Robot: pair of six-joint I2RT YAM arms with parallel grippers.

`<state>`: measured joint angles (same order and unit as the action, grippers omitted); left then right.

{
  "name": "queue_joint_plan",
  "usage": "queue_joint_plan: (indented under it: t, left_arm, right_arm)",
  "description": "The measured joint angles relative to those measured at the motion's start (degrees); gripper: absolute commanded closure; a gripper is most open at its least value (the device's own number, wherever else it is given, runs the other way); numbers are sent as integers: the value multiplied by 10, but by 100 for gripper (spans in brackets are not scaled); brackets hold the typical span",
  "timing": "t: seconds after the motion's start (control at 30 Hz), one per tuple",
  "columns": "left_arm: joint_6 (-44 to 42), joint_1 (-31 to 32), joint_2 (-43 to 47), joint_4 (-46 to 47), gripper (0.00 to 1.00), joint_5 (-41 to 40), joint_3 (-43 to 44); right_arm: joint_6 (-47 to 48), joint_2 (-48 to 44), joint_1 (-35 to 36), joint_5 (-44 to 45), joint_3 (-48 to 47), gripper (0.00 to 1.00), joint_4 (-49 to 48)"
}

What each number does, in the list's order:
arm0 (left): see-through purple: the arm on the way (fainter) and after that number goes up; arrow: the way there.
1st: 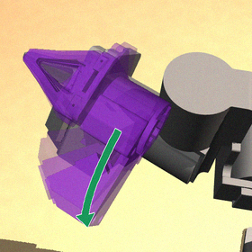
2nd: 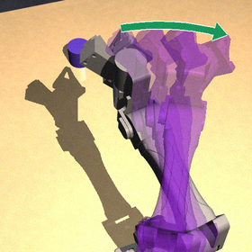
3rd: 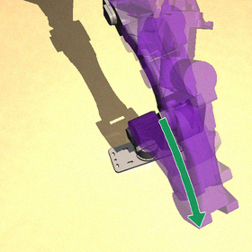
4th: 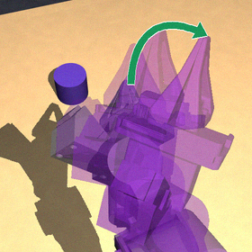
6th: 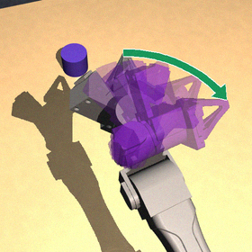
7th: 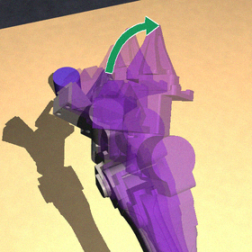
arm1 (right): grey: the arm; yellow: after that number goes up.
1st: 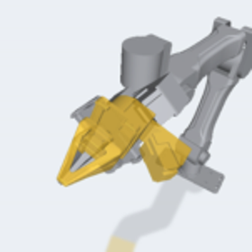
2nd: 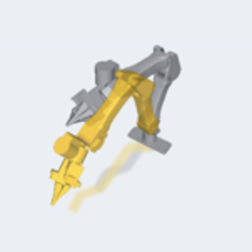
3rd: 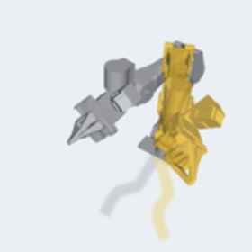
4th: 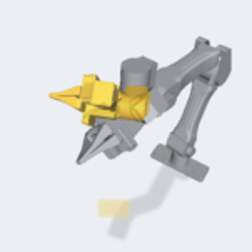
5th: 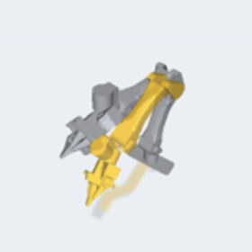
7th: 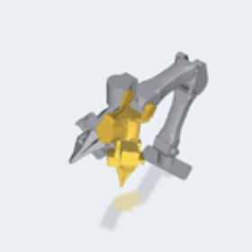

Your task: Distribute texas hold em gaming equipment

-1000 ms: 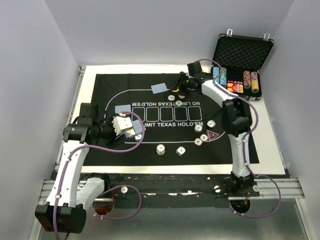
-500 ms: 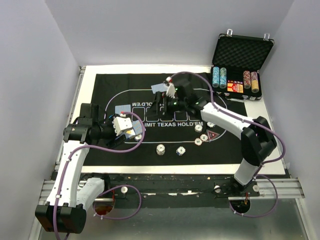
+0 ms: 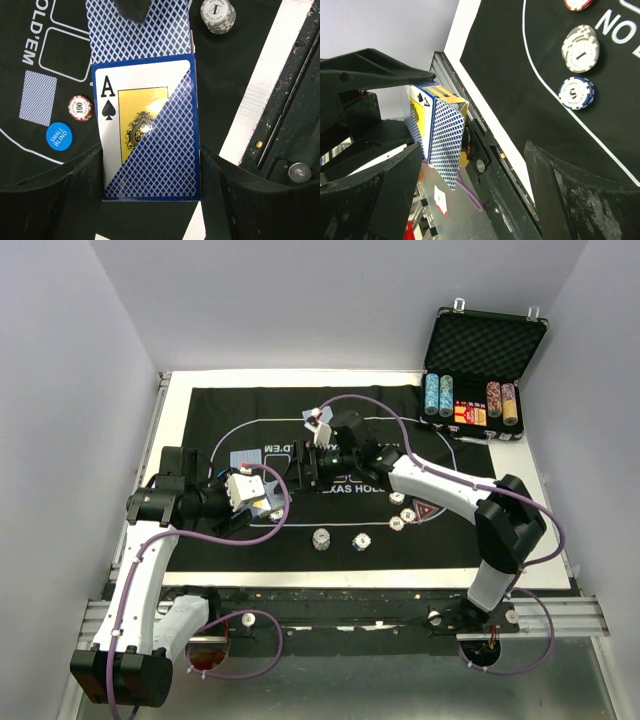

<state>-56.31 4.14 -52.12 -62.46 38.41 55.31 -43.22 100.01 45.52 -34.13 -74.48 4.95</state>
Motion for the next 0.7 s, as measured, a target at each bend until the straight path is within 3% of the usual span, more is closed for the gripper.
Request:
queue_joint_plan:
  t: [0.7]
  left_arm:
    - [0,0,0,-2,53,-1,0]
  right_arm:
    - [-36,11,17,-5,16,58,-37]
